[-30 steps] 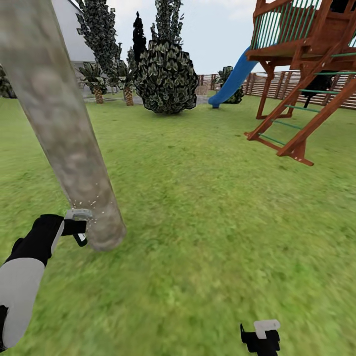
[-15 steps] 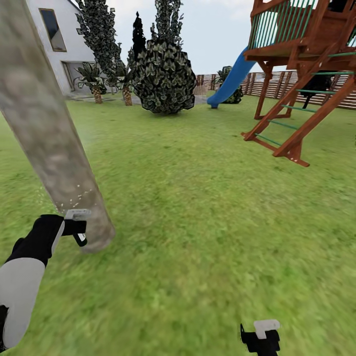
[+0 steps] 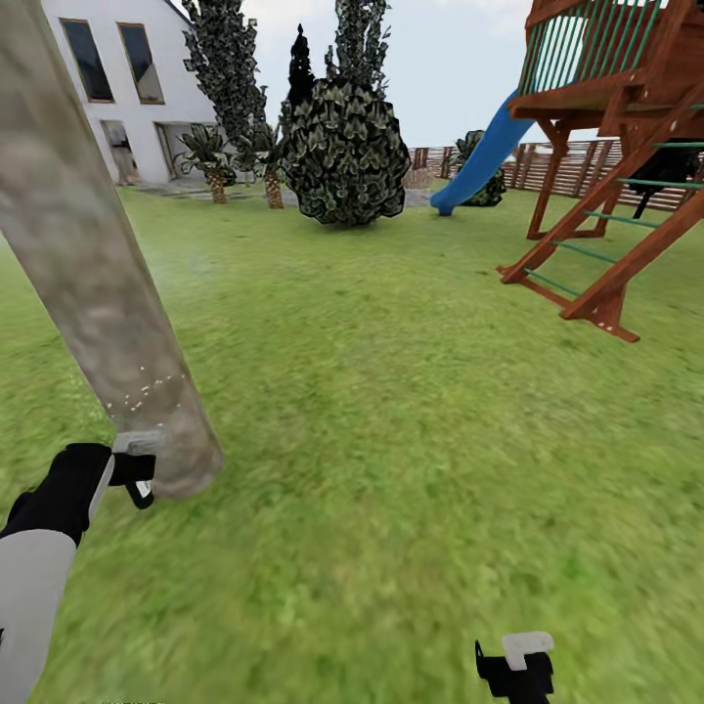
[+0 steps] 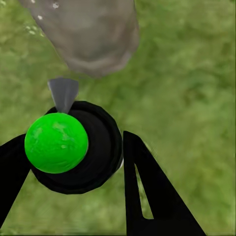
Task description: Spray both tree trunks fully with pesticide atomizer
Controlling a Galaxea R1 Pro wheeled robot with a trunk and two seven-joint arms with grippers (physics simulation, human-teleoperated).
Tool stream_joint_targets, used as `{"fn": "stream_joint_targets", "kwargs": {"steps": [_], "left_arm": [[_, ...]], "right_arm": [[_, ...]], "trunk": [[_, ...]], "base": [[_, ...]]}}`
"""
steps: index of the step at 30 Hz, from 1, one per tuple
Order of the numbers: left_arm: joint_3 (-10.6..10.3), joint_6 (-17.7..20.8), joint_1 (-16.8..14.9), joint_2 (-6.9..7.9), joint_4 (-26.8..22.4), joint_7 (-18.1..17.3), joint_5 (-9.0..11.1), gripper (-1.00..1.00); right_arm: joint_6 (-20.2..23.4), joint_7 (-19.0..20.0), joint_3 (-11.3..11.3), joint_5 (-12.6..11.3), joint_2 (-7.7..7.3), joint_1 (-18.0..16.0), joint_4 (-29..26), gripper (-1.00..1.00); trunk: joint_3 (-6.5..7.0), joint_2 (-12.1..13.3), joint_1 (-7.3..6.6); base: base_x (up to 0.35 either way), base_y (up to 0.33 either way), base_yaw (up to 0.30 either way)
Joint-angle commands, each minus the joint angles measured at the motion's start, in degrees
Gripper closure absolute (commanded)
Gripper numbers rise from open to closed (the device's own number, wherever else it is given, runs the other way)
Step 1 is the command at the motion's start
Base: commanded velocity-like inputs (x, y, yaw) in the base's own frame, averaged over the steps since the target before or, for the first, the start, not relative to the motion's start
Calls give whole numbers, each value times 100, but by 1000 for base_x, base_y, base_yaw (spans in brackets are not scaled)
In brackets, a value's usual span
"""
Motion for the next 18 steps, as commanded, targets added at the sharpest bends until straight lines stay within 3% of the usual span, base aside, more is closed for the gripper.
{"fn": "stream_joint_targets", "kwargs": {"steps": [1,4,7,11,18], "left_arm": [[93,10,3,-8,-3,138,-12,100],[118,0,6,-19,1,256,-17,100],[97,3,7,-28,6,586,-19,100],[66,-11,133,-63,66,767,-17,100],[86,-14,349,-28,129,788,-19,100]], "right_arm": [[-8,-33,-21,60,0,-2,4,-100],[-8,-33,-21,60,0,-2,4,-100],[-8,-33,-21,60,1,-2,4,-100],[-8,-40,-21,60,0,-2,4,-100],[-8,-41,-22,60,0,-2,4,-100]], "trunk": [[-5,-2,1],[-5,-2,1],[-5,-2,1],[-5,-2,1],[-5,-2,1]], "base": [[145,-269,277],[148,-267,277],[207,-219,197],[235,-191,28],[239,-186,0]]}}
